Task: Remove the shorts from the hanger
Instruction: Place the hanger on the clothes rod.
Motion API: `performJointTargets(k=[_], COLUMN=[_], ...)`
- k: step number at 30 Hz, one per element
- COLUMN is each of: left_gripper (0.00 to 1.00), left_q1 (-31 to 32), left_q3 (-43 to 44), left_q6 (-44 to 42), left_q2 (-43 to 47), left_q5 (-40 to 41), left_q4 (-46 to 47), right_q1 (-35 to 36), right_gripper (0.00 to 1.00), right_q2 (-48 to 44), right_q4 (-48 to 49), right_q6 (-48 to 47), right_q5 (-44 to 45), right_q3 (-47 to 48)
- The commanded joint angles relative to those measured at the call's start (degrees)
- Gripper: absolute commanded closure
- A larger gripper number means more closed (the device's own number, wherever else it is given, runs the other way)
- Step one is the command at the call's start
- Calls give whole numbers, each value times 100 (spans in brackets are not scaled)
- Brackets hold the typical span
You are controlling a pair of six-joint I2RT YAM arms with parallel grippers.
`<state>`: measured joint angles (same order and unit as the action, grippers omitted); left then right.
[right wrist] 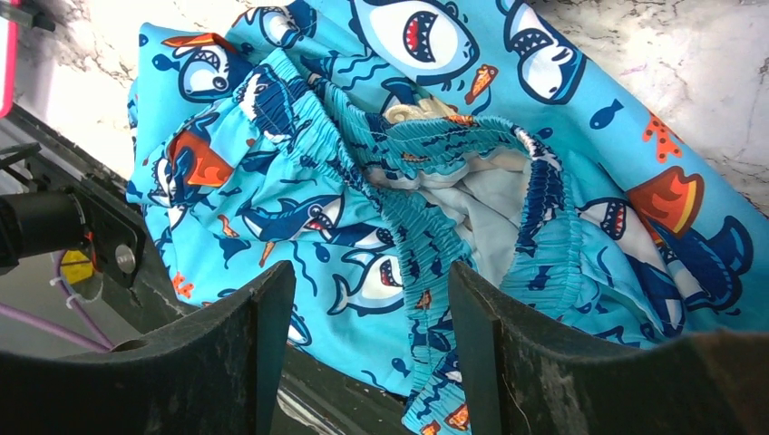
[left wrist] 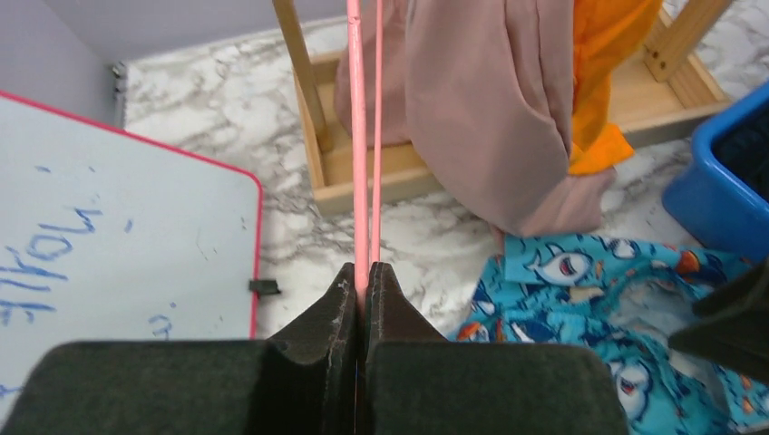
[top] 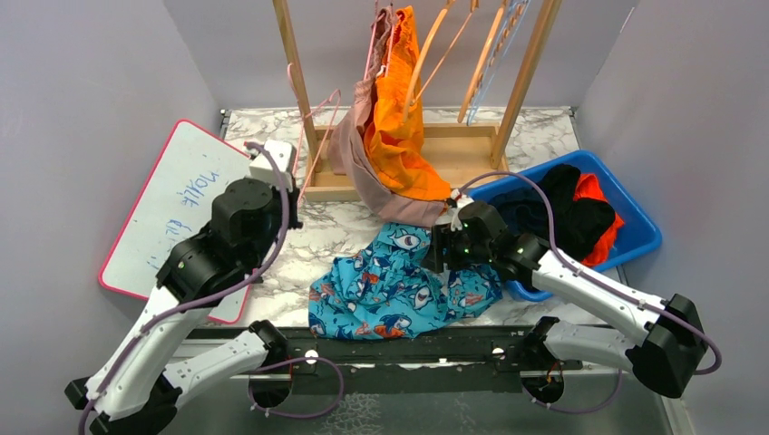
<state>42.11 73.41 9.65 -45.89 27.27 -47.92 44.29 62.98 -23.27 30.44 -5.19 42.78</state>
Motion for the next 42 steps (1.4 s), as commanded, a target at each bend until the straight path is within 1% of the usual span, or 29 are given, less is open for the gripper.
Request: performJointTargets(k=[1, 5, 9, 12, 15, 20, 22, 28, 36, 42], left_gripper=[100, 100, 100, 100, 100, 100, 100, 100, 100, 100], left_q1=[-10, -10, -43, -200, -571, -1499, -1666, -2025, -2448, -2583], left_q3=[582, 979, 1532, 1928, 2208, 2503, 2646, 3207, 3828, 4028], left_q6=[-869, -1188, -1308, -1376, -1446, -1388, -1401, -1367, -1251, -1237], left_q2=[-619, -1138, -1634, -1917, -2130, -2491, -2620, -3020, -3491, -3802], left_q5=[759, 771, 735, 474, 10, -1154, -1568, -2224, -2542, -2653], left_q4=[794, 931, 945, 976, 1046, 1017, 975, 942, 938, 941], right_q1=[9, 5, 1, 7, 4, 4, 5, 9, 2, 4], right_gripper=[35, 34, 34, 34, 34, 33, 33, 33, 33, 32], right_q2=[-111, -144, -263, -373, -450, -501, -506, -461, -444, -443], right_q4=[-137, -204, -196, -190, -195, -232, -231, -197, -216, -235], right_q6=[-43, -49, -1, 57, 77, 79, 68, 72, 6, -21], right_q5=[299, 343, 329, 343, 351, 391, 404, 393, 402, 409], right_q3=[33, 81, -25, -123, -186, -184, -191, -227, -257, -270])
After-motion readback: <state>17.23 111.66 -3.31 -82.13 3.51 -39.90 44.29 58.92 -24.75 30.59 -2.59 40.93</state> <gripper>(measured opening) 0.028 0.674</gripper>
